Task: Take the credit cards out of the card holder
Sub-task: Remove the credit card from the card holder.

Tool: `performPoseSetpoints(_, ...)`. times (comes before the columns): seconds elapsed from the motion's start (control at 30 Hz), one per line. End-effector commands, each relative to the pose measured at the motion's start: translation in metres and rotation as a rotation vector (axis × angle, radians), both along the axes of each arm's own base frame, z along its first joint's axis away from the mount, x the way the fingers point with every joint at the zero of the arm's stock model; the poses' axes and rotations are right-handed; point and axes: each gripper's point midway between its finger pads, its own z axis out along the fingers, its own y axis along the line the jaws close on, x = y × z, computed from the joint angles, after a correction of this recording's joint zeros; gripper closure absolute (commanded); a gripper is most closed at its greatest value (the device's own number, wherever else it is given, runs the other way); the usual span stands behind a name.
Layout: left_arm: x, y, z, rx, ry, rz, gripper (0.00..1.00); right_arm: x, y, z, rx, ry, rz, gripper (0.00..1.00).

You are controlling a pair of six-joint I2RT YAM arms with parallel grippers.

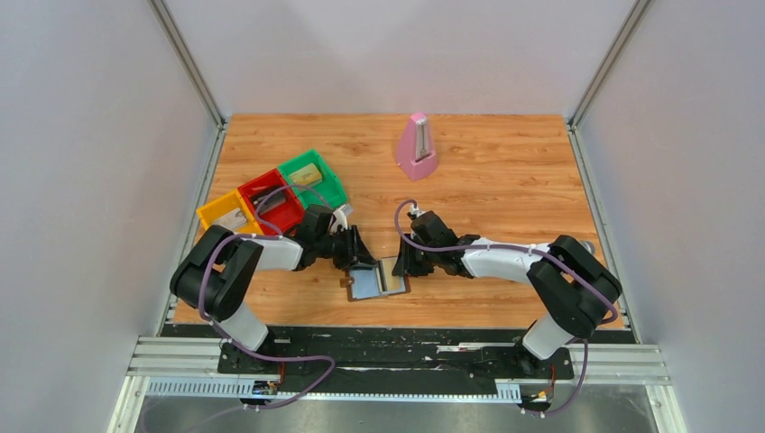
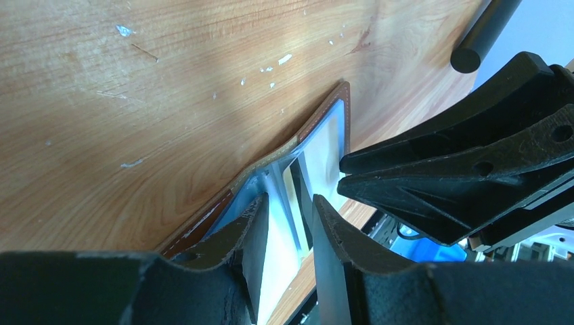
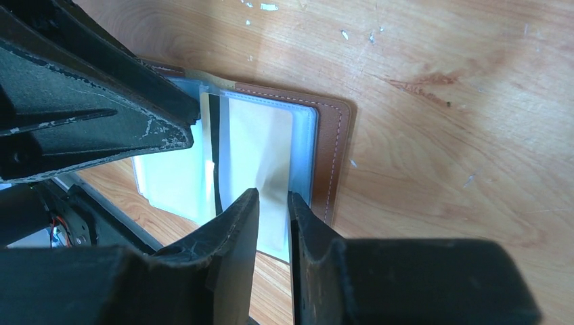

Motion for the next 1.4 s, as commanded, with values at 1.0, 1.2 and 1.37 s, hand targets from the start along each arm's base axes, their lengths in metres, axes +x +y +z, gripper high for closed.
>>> performPoseSetpoints(1.0,-0.006,-0.015,-0.001,-0.057,-0.031,-0.012,0.65,-0.001,-0.006,-0.008,-0.010,0.014,-0.021,0.78)
performPoseSetpoints(1.2,-0.005,-0.015,-0.001,-0.062,-0.024,-0.006,0.75,-0.001,-0.007,-0.009,-0.013,0.013,-0.027,0.78)
performPoseSetpoints(1.37,-0.005,-0.016,0.001,-0.072,-0.019,-0.001,0.97,0.000,-0.011,-0.011,-0.021,0.015,-0.042,0.78)
